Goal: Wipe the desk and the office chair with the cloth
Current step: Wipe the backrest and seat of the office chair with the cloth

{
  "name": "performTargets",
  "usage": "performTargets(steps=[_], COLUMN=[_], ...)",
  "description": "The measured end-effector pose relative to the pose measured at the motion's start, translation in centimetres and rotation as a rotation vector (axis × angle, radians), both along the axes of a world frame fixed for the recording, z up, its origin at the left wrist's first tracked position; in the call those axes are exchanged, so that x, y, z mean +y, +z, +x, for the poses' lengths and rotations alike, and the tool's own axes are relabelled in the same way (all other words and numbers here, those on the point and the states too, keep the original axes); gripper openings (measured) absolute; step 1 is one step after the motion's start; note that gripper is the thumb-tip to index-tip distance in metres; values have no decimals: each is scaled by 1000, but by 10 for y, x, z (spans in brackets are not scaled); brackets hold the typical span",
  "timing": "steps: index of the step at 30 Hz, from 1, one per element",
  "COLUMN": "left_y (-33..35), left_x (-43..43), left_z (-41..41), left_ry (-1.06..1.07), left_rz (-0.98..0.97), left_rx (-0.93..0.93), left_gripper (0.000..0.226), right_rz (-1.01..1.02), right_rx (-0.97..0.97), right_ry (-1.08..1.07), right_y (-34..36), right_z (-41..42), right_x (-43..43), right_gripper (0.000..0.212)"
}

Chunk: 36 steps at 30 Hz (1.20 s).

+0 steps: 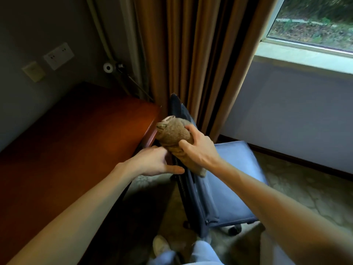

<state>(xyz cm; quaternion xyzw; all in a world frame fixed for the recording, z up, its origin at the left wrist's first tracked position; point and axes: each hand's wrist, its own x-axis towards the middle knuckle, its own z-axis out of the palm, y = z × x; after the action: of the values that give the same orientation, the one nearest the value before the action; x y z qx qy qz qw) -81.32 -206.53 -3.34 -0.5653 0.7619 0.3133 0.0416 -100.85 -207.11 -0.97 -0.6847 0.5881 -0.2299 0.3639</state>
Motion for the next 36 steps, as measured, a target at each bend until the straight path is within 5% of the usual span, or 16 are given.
performTargets(steps=[4, 8, 17, 26, 33, 36], left_y=[-3, 3, 0, 17, 33, 46], left_x=[17, 45, 123, 207, 245, 246], left_z=[-11, -28, -83, -188, -273, -281], left_ry=[-21, -18, -24, -128, -401, -488], left_rz=[-79, -78, -421, -483, -381, -494], left_rx=[14, 35, -189, -308, -85, 102], left_gripper=[87, 89, 86, 75, 47, 37], right_rz=[-9, 107, 200, 227, 213, 97], right_rx=[37, -56, -82, -22, 44, 2], right_ry=[32, 98, 233, 284, 199, 12], right_y=[6, 16, 13, 14, 32, 37], right_z=[-12, -28, -73, -162, -259, -303], right_x=[3, 0, 57, 128, 162, 176], right_gripper=[53, 15, 36, 14, 8, 22])
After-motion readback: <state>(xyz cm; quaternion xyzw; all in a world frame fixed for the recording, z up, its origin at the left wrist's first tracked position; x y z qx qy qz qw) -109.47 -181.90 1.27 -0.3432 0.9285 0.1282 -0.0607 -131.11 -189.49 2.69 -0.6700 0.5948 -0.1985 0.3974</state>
